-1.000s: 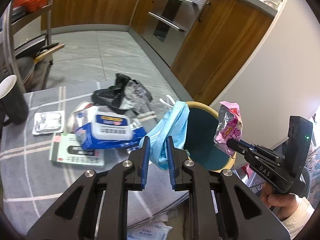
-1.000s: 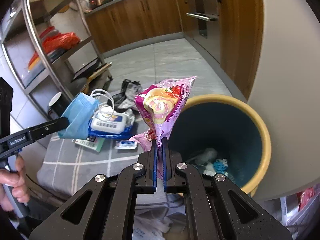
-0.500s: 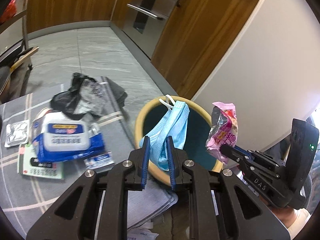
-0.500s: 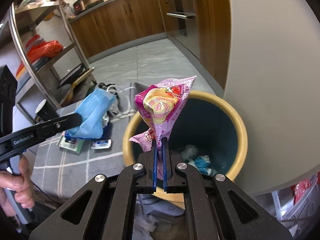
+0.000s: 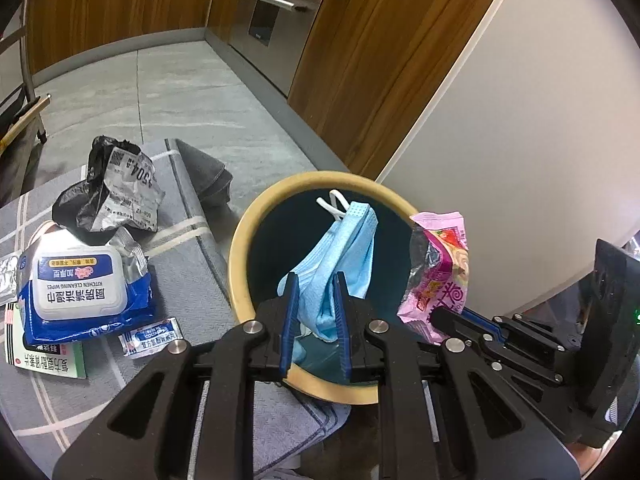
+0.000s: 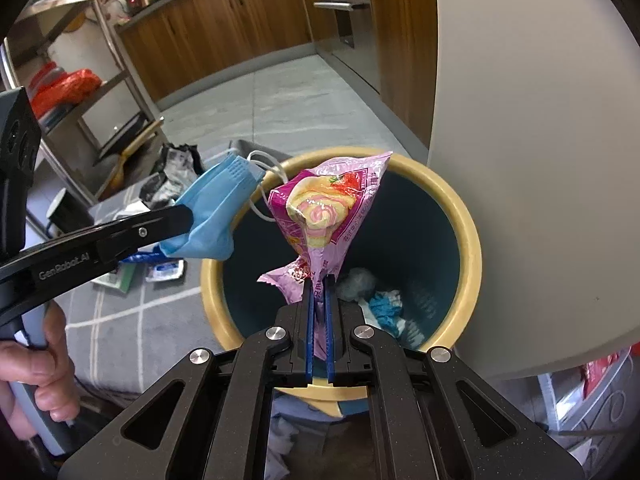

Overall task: Collect trash
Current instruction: 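Carry the mask and wrapper over the bin and open both grippers, then grasp the blue kitchen-wipes pack on the table with the right gripper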

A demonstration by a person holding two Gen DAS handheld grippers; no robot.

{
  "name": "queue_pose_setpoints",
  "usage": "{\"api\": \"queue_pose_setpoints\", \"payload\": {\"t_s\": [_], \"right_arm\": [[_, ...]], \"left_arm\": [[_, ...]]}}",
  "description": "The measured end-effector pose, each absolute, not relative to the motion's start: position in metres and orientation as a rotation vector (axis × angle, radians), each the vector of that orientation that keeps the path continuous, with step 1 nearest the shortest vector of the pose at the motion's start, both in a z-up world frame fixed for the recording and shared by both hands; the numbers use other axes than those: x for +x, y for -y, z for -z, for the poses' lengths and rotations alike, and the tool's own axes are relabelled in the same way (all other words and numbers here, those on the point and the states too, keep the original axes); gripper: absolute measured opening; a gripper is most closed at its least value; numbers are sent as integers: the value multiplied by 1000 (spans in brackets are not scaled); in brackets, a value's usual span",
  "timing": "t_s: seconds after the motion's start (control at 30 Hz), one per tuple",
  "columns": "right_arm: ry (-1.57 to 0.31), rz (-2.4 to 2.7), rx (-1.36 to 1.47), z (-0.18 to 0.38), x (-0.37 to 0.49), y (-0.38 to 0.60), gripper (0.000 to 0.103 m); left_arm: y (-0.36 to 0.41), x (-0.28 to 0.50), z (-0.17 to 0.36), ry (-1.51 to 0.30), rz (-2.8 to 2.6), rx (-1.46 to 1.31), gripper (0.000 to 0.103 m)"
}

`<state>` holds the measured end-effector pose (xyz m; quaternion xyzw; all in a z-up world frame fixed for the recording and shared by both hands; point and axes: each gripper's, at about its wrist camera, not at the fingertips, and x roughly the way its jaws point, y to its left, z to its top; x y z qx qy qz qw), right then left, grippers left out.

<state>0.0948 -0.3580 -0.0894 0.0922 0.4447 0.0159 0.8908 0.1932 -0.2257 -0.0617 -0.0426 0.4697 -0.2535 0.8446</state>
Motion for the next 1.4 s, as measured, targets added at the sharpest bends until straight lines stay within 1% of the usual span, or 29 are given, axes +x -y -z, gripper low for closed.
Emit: {"api": "queue_pose_setpoints", "payload": {"t_s": [0.1, 0.13, 0.23, 0.27, 0.33, 0.37, 0.43, 0.57, 0.63, 0.67, 0.73, 0.8, 1.03, 1.4], "right_arm": [[-939, -28, 187, 94, 97, 357, 6], [-945, -27, 189, 96, 98, 357, 6], [-963, -29, 191, 100, 101, 355, 7], [-968, -29, 189, 101, 103, 353, 9], [-975, -27, 190, 103, 103, 353, 11], [-977, -28, 193, 104, 104, 354, 13], [-980, -25, 199, 104, 104, 355, 22], [-969, -25, 211, 102, 104, 356, 33], [-962, -28, 214, 100, 104, 356, 40], [-959, -30, 214, 99, 104, 356, 42], [-948, -32, 213, 96, 104, 353, 48], [-938, -36, 214, 94, 104, 351, 51], [-902, -64, 205, 82, 106, 338, 62], [-890, -142, 161, 72, 109, 303, 64]], "left_arm": [[226, 195, 66, -1000, 519, -72, 18], [225, 196, 68, -1006, 511, -70, 21], [220, 196, 68, -1008, 505, -82, 27], [219, 196, 68, -1007, 502, -83, 29], [215, 197, 67, -999, 498, -93, 40], [213, 197, 66, -995, 497, -101, 42], [209, 197, 64, -989, 493, -112, 48], [198, 196, 57, -976, 486, -132, 54], [192, 196, 54, -968, 480, -134, 60], [189, 194, 53, -963, 477, -135, 62], [181, 193, 49, -954, 468, -136, 65], [176, 192, 47, -946, 458, -133, 68], [140, 185, 39, -922, 410, -123, 73], [80, 164, 35, -919, 341, -102, 74]]}}
